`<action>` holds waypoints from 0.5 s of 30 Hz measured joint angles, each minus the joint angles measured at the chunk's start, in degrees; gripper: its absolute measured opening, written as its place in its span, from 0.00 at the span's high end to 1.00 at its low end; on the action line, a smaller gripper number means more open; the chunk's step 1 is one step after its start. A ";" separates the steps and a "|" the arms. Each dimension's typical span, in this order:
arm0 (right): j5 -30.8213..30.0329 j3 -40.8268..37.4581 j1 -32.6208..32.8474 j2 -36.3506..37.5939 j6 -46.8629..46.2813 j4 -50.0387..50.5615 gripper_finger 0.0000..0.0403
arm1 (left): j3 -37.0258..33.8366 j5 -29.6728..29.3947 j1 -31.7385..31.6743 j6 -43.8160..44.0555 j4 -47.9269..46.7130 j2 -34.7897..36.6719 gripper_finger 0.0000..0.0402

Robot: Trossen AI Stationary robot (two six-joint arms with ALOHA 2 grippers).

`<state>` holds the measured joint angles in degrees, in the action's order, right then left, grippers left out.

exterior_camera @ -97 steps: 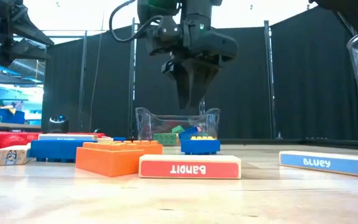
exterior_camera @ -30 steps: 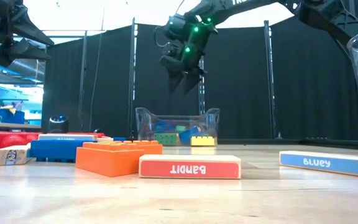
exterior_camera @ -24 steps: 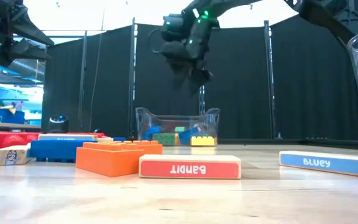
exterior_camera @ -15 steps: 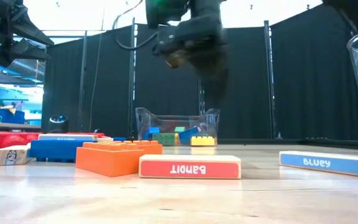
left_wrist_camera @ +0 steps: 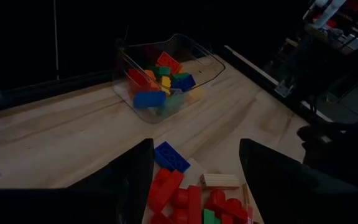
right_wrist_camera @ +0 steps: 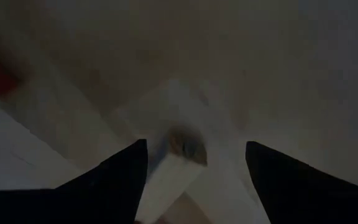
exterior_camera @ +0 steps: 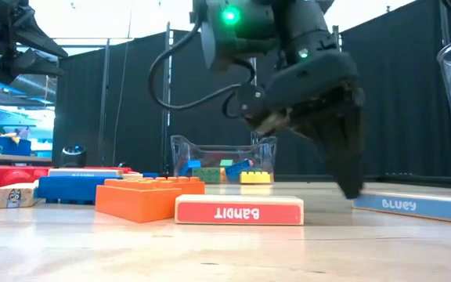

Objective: Sort blocks by size
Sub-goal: Put the white block into the bottom left transparent bin

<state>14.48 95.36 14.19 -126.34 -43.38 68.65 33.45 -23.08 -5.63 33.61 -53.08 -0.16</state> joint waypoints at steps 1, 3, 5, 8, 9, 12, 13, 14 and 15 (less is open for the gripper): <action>0.52 -0.43 0.08 0.00 -0.01 -0.12 0.30 | 0.00 0.01 0.00 0.00 0.00 0.00 0.39; 1.18 -1.28 0.20 0.00 -0.02 -0.31 0.30 | 0.00 0.01 0.02 -0.02 0.00 0.01 0.39; 1.26 -1.96 0.49 0.00 -0.49 -0.05 0.31 | 0.00 0.01 0.01 -0.02 -0.02 0.01 0.39; 1.55 -2.97 0.94 0.00 -2.09 -0.36 0.33 | 0.00 0.04 0.01 -0.02 -0.02 -0.01 0.39; 1.77 -3.21 1.06 0.01 -2.15 -0.86 0.33 | 0.00 0.04 0.00 -0.02 0.00 0.00 0.39; 3.14 -4.25 1.05 0.19 -3.50 -2.44 0.36 | 0.00 0.04 0.00 -0.04 -0.02 0.01 0.39; 3.36 -4.47 1.06 0.24 -4.42 -2.92 0.38 | 0.00 0.05 0.01 -0.02 -0.02 0.01 0.39; 3.45 -4.68 1.09 0.29 -5.32 -3.39 0.40 | 0.00 0.04 0.01 -0.04 -0.02 -0.01 0.39; 3.56 -4.95 1.12 0.35 -6.21 -3.94 0.43 | 0.00 0.05 0.00 -0.04 -0.02 0.00 0.39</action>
<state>18.04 90.41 15.31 -126.00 -49.59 64.70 33.45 -23.03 -5.63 33.57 -53.10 -0.15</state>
